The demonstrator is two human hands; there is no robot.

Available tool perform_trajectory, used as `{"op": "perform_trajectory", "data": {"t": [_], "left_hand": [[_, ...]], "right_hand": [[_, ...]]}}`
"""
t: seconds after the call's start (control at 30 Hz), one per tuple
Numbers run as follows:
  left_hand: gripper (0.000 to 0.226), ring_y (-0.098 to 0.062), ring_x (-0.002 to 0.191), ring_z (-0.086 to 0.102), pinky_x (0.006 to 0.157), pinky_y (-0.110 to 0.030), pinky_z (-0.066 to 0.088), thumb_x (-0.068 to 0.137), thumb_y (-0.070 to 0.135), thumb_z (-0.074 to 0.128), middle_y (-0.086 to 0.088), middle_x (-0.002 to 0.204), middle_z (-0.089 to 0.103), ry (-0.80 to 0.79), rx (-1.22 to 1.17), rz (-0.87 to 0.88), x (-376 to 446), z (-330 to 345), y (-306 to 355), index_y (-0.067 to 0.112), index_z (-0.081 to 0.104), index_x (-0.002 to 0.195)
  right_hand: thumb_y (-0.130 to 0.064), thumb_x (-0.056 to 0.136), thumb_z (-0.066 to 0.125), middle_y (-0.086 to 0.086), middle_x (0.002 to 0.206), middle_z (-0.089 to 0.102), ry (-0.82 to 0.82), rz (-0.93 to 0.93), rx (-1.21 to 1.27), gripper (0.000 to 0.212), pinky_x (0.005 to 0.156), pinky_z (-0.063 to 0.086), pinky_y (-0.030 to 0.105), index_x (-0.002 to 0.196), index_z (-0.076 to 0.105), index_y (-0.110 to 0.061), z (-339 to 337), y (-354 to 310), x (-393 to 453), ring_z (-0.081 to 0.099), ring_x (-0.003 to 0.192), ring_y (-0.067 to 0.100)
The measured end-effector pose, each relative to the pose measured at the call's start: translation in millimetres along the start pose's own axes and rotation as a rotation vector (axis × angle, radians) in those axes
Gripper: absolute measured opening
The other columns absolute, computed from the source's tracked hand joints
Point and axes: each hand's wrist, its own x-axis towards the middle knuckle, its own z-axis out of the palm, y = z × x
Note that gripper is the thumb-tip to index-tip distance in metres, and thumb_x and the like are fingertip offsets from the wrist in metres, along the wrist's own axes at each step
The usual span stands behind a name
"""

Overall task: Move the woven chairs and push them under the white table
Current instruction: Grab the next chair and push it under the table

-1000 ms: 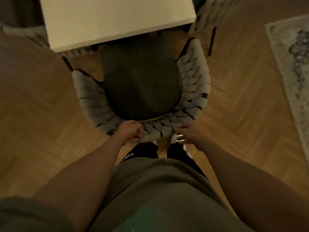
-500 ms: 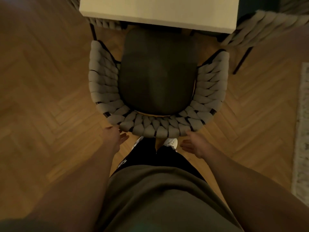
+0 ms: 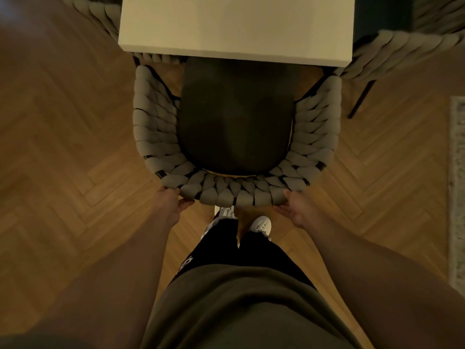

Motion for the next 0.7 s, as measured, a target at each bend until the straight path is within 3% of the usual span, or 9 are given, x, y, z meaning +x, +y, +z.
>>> {"op": "perform_trajectory", "data": {"t": [0.5, 0.6, 0.7], "left_hand": [[0.04, -0.037, 0.102, 0.067, 0.076, -0.047, 0.061, 0.103, 0.0, 0.045, -0.017, 0.13, 0.06, -0.022, 0.05, -0.031, 0, -7, 4, 0.007, 0.05, 0.142], [0.032, -0.031, 0.093, 0.069, 0.079, -0.041, 0.06, 0.102, 0.002, 0.049, -0.017, 0.112, 0.066, -0.047, 0.243, 0.014, -4, -13, 8, 0.0, 0.054, 0.134], [0.013, -0.025, 0.076, 0.067, 0.073, -0.035, 0.059, 0.099, 0.004, 0.055, -0.017, 0.091, 0.065, -0.04, 0.59, 0.032, -11, -11, 18, -0.006, 0.061, 0.105]], "right_hand": [[-0.023, 0.103, 0.057, 0.006, 0.102, 0.062, 0.027, 0.015, -0.084, 0.036, 0.068, 0.059, 0.037, 0.138, 0.049, -0.015, 3, 1, 5, 0.068, 0.092, 0.026], [-0.026, 0.102, 0.059, 0.006, 0.108, 0.062, 0.011, -0.01, -0.184, 0.035, 0.082, 0.06, 0.041, 0.133, 0.05, -0.015, -4, 6, 4, 0.069, 0.098, 0.027], [-0.024, 0.1, 0.061, 0.008, 0.112, 0.065, -0.002, -0.056, -0.278, 0.029, 0.086, 0.06, 0.042, 0.127, 0.054, -0.013, -12, 11, 2, 0.069, 0.1, 0.027]]}}
